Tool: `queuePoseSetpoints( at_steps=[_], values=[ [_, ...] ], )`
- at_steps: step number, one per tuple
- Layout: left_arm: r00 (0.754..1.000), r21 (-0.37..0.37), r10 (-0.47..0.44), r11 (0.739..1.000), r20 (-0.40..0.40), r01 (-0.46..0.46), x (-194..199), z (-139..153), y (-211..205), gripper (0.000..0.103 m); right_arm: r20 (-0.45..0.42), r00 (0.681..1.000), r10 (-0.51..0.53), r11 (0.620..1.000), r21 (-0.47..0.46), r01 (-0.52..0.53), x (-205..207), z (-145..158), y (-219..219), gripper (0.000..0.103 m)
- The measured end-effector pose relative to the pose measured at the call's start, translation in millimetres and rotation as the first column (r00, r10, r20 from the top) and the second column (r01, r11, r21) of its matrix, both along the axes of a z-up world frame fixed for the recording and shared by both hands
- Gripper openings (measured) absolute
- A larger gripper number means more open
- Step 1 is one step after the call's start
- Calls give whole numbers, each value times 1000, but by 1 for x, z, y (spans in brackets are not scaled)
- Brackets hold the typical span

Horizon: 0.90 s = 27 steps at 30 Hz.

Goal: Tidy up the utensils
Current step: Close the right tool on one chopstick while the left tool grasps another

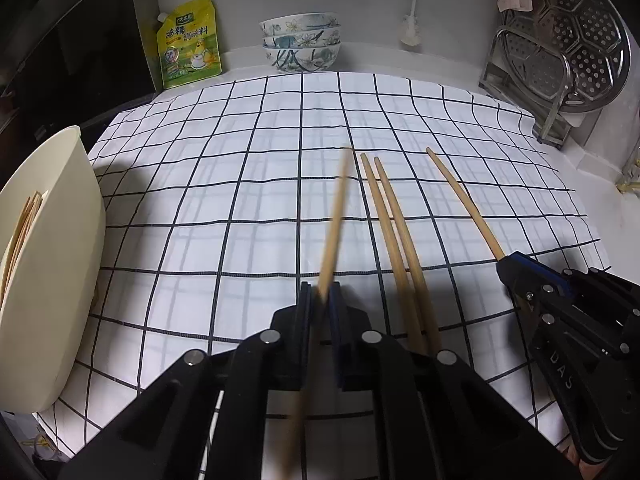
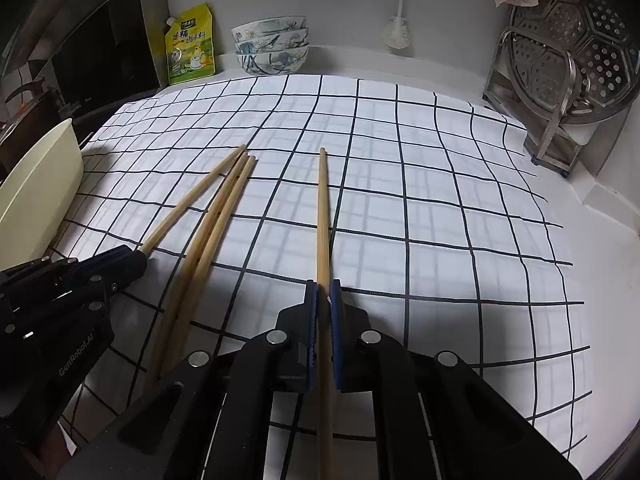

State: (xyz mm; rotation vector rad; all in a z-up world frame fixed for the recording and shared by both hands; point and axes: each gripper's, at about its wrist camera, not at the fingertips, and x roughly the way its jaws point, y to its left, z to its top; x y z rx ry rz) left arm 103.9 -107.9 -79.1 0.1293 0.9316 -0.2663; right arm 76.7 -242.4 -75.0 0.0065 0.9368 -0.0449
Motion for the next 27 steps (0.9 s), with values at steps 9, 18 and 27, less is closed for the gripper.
queuePoseSetpoints(
  at_steps=[9, 18, 27],
  values=[
    [999, -13, 6, 1000, -36, -7, -1, 3, 10, 7, 16, 1000, -22, 994, 112, 20, -6, 5, -13, 6],
    [1000, -22, 13, 1000, -20, -13, -9, 16, 18, 7, 32, 999, -34, 985, 169, 28, -12, 10, -17, 6],
    [1000, -29, 16, 999, -20, -16, -16, 22, 23, 7, 47, 998, -44, 982, 187, 35, -17, 15, -19, 6]
  ],
)
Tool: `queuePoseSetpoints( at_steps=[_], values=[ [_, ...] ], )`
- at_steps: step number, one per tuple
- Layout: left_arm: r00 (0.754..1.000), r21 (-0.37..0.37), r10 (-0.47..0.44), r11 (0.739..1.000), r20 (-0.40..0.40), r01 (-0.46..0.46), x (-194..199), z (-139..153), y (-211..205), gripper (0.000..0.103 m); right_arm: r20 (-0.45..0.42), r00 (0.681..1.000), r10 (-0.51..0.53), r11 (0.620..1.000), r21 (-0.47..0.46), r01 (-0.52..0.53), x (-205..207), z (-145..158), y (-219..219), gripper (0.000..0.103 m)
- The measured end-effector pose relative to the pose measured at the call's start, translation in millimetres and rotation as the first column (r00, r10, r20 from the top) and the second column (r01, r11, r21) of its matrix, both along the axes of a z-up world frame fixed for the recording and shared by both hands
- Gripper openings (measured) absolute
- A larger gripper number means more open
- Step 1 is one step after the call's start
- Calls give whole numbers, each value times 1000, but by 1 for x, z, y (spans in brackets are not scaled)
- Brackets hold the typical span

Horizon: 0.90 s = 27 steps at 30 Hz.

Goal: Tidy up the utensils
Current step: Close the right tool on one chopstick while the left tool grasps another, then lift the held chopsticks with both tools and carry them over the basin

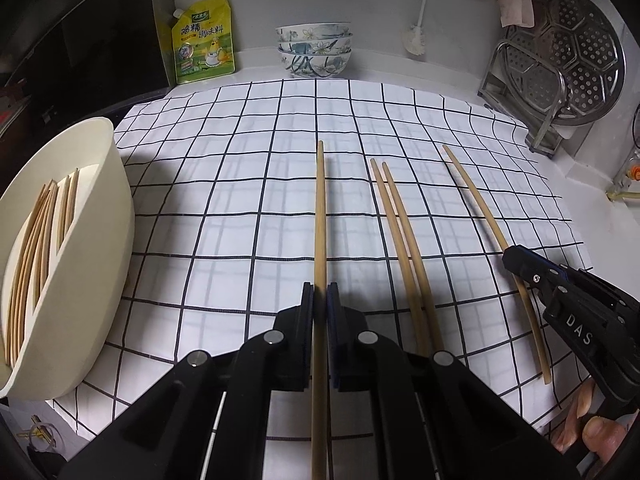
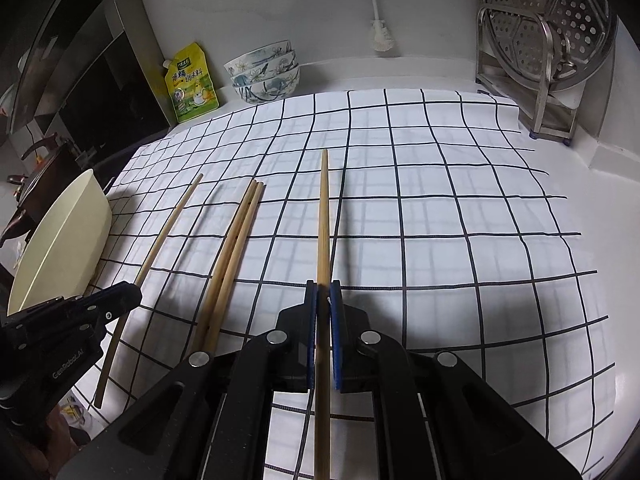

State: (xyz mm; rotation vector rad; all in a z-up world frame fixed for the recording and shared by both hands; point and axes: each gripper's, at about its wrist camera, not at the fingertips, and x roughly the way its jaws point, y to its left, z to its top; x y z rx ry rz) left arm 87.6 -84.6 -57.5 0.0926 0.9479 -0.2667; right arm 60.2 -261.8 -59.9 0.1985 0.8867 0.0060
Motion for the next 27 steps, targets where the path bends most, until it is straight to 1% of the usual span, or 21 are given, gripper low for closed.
queuePoseSetpoints(
  at_steps=[5, 13, 19, 27],
  values=[
    [1000, -5, -12, 1000, 12, 12, -5, 6, 1, 7, 12, 1000, -6, 1000, 10, 6, -2, 4, -3, 6],
    [999, -25, -17, 1000, 37, 18, -12, 23, 9, 7, 46, 999, -5, 1000, 9, 5, -9, 19, 6, 6],
    [998, -42, -19, 999, 58, 21, -18, 36, 18, 7, 55, 998, -29, 999, 44, 27, -20, 23, 9, 6],
    [997, -64, -20, 998, 78, 25, -29, 48, 34, 7, 77, 997, -24, 998, 51, 20, -28, 37, 26, 6]
  ],
)
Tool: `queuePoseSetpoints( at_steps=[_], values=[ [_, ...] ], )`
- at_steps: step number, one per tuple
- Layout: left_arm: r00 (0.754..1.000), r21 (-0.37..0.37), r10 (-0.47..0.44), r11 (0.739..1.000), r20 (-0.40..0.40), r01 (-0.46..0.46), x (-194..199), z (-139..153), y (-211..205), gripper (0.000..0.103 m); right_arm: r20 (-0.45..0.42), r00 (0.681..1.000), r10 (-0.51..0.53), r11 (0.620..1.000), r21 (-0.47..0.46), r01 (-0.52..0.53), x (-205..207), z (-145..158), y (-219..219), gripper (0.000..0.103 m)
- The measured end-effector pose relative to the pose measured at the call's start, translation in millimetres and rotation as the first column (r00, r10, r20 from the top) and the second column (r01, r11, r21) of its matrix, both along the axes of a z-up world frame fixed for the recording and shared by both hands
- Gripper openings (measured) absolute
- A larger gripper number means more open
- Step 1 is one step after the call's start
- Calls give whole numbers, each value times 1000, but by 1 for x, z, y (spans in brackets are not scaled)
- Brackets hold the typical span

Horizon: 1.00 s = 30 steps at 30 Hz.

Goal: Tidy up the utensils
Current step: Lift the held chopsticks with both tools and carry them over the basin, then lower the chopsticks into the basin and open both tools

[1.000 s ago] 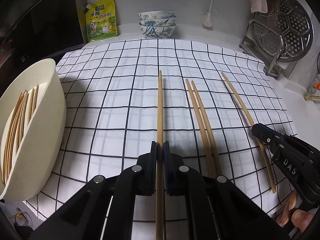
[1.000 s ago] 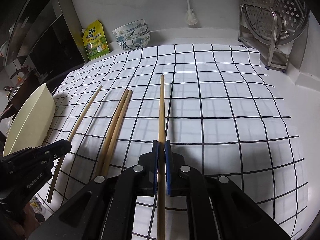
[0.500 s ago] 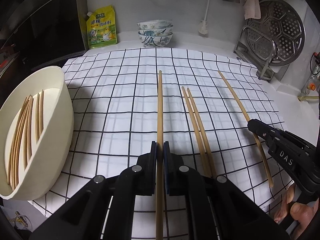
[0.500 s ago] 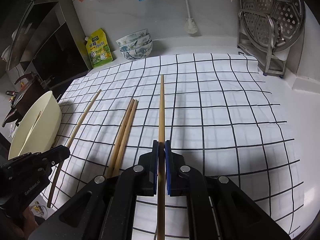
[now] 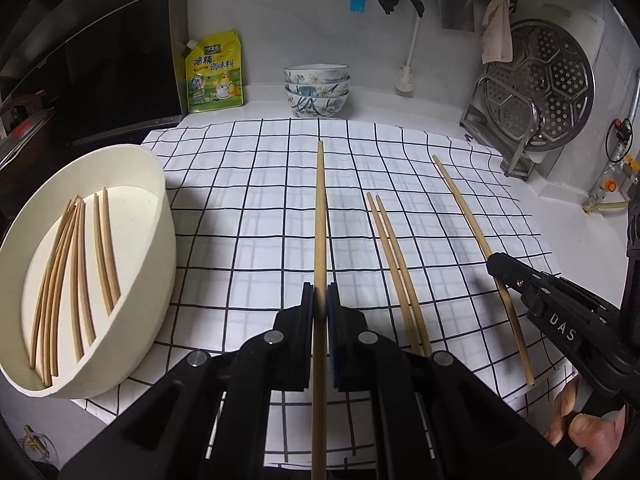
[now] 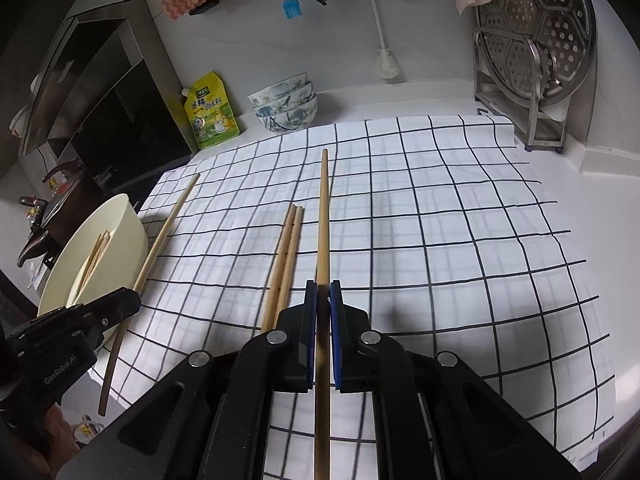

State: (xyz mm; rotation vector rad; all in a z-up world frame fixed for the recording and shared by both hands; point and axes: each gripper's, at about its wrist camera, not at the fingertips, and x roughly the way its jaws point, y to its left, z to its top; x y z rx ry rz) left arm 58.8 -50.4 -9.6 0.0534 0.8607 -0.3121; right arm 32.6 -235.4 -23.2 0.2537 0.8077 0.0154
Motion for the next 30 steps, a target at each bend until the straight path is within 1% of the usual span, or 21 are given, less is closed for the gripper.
queuePoseSetpoints(
  at_steps=[5, 11, 15, 19, 24, 30],
  values=[
    [1000, -20, 5, 1000, 25, -4, -4, 13, 16, 7, 25, 999, 19, 1000, 7, -19, -2, 12, 16, 6],
    [998, -59, 32, 998, 60, -29, -7, 33, 45, 7, 56, 997, 58, 998, 7, -58, 1, 29, 41, 6],
    [992, -66, 63, 996, 112, -56, -6, 52, 70, 7, 73, 992, 103, 995, 4, -104, 10, 39, 65, 6],
    [982, -78, 118, 991, 148, -107, 1, 66, 105, 7, 78, 985, 154, 988, -4, -154, 26, 46, 94, 6],
    [967, -83, 193, 980, 165, -182, 13, 71, 151, 7, 78, 970, 231, 973, -4, -231, 49, 51, 138, 6],
    [950, -67, 265, 964, 163, -257, 26, 64, 200, 7, 75, 940, 332, 943, -1, -332, 76, 56, 194, 6]
  ],
)
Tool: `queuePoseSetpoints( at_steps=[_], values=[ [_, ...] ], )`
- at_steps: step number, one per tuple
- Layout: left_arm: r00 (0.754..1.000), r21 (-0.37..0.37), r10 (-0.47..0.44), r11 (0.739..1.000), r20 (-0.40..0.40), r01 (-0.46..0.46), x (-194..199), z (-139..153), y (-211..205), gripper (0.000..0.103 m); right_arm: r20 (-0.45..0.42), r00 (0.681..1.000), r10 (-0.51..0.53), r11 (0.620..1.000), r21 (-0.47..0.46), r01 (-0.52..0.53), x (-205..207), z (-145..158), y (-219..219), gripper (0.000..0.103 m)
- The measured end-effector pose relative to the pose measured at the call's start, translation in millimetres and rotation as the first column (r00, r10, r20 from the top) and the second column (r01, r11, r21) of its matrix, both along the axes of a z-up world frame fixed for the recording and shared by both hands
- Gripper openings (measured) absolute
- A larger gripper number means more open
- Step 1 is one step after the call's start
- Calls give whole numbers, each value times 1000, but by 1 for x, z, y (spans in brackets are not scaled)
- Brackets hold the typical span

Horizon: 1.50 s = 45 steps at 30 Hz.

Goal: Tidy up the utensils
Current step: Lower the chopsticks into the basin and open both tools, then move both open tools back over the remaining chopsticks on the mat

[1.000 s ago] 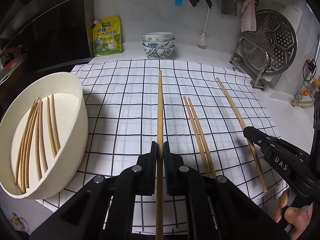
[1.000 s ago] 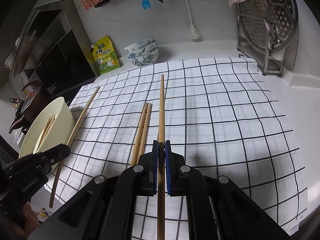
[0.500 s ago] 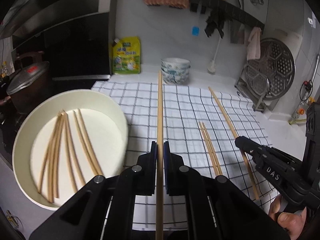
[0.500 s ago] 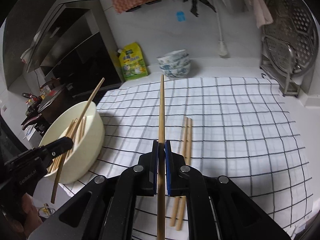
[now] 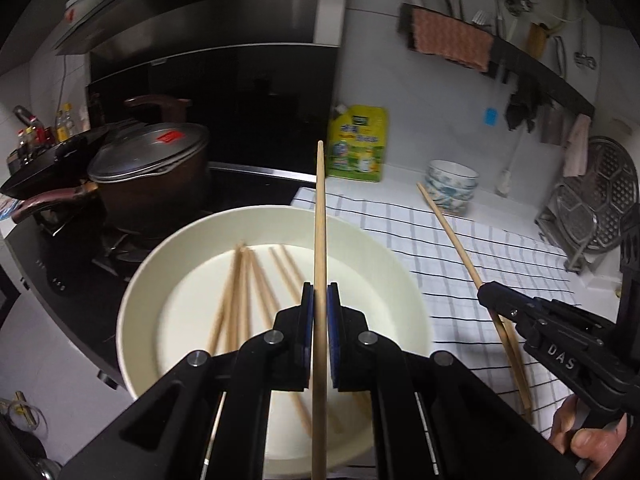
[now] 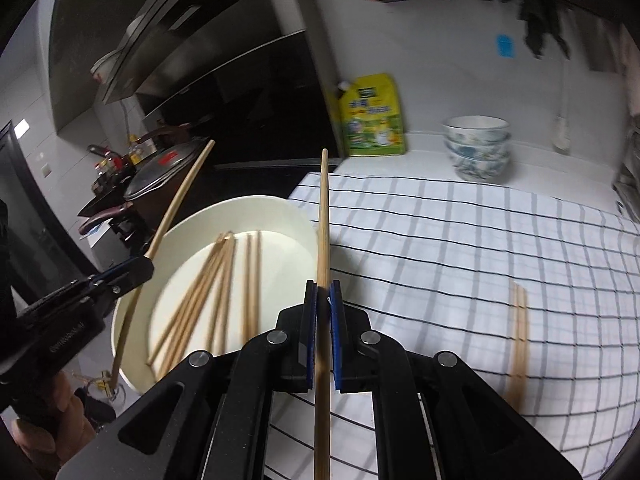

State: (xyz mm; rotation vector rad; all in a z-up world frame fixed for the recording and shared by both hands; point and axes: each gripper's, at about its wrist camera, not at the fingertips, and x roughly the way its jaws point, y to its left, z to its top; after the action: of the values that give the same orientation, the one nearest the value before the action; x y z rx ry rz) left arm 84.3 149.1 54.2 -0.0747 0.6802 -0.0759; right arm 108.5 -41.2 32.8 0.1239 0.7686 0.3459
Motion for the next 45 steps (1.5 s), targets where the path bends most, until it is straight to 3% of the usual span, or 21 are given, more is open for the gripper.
queuePoseSetpoints(
  at_steps=[8, 14, 23, 31, 32, 34, 36, 38, 45],
  values=[
    [996, 12, 76, 997, -39, -75, 17, -19, 46, 7, -26, 993, 115, 993, 3, -115, 30, -4, 72, 6],
    [991, 15, 93, 996, -99, -92, 29, -40, 61, 7, -103, 982, 161, 986, -16, -163, 48, -25, 107, 6],
    [982, 11, 85, 996, -168, -85, 38, -66, 66, 7, -199, 967, 158, 985, -33, -168, 60, -56, 117, 6],
    [973, 23, 107, 994, -206, -104, 40, -77, 69, 8, -217, 965, 149, 987, -34, -160, 64, -65, 114, 7],
    [972, 25, 114, 993, -207, -112, 39, -77, 70, 11, -218, 965, 148, 987, -31, -158, 64, -65, 113, 7],
    [970, 17, 132, 991, -206, -132, 37, -76, 74, 28, -217, 965, 148, 988, -19, -156, 63, -65, 111, 16],
    [971, 14, 149, 989, -187, -149, 34, -74, 77, 51, -204, 969, 142, 988, -24, -150, 61, -63, 109, 17],
    [972, 18, 167, 986, -165, -166, 30, -71, 79, 58, -193, 971, 138, 989, -25, -146, 58, -61, 107, 17],
    [971, 16, 179, 984, -161, -179, 23, -67, 82, 64, -172, 976, 131, 990, -26, -137, 49, -54, 101, 17]
  ],
)
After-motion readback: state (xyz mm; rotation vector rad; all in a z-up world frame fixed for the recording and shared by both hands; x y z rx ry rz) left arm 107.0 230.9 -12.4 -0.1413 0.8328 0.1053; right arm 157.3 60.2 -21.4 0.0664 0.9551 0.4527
